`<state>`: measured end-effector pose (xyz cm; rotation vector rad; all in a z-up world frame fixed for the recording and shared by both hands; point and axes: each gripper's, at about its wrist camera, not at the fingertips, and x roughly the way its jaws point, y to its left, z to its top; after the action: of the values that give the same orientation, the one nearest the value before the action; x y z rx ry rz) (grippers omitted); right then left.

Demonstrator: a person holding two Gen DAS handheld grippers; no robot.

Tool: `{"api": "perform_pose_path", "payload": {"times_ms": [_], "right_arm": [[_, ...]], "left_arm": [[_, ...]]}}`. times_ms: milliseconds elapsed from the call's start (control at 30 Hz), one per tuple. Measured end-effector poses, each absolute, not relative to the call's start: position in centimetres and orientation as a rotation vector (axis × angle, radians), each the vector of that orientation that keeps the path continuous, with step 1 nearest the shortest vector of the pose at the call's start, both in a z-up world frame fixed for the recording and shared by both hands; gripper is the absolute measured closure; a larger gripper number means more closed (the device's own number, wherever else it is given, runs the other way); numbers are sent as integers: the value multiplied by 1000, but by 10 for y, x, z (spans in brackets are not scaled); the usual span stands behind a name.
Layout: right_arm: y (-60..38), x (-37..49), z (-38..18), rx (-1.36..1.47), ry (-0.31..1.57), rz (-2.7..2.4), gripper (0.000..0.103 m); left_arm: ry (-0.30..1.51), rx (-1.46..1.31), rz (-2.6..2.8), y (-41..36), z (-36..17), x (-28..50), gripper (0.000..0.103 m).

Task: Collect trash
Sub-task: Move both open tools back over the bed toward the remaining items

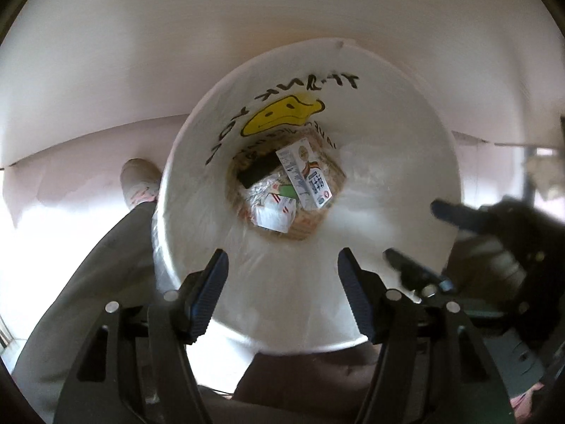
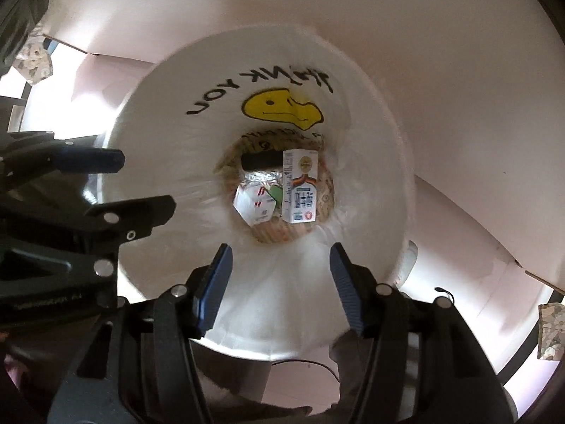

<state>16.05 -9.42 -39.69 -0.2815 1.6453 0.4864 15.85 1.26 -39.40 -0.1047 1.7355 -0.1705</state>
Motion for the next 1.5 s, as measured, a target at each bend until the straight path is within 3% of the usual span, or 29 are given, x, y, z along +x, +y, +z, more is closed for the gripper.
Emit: {"api": "perform_pose_path", "payload": {"times_ms": [433, 600, 700, 900, 1167, 1500], "right_arm": [[-117, 124, -270, -307, 1415, 550, 45], [-133, 120, -208, -258, 1297, 538, 45], [-142, 124, -174, -256, 1211, 509, 37], [-159, 136, -105, -244, 1063, 469, 32], [-178, 169, -33, -257, 890, 410, 30], [-176, 239, 15, -229, 793, 395, 30]], "left_arm": [[1394, 77, -191, 16, -249, 123, 36], [1275, 80, -227, 7, -193, 116, 29], [1199, 98, -228, 4, -159, 114, 27], [1061, 95, -209, 7, -100, 119, 22], [992, 79, -162, 6, -61, 150, 20], [962, 98, -132, 7, -45, 212, 20]]}}
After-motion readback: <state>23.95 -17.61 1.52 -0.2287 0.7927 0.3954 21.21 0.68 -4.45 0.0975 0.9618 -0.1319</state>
